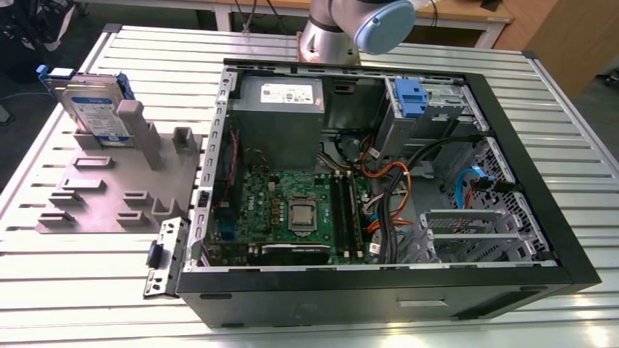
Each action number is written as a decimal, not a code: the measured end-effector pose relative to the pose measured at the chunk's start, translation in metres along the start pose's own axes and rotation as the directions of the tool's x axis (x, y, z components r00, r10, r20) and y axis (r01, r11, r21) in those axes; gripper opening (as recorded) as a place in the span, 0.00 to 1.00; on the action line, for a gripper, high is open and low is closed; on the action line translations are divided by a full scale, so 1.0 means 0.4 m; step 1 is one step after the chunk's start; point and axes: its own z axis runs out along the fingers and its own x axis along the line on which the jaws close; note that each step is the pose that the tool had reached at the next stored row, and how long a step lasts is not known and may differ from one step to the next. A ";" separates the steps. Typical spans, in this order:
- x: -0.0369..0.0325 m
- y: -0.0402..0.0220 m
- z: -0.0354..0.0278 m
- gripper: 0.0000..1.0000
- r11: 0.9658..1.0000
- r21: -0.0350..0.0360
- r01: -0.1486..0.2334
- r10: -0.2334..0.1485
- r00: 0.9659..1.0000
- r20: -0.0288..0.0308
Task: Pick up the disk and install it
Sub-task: 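Pick up the disk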
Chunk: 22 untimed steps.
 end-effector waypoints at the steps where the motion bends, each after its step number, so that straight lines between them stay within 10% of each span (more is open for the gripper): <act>1: 0.000 0.000 0.000 0.11 1.000 0.000 0.002 -0.002 1.000 0.000; 22: 0.000 0.000 0.000 0.11 0.999 0.000 0.040 -0.040 0.999 -0.002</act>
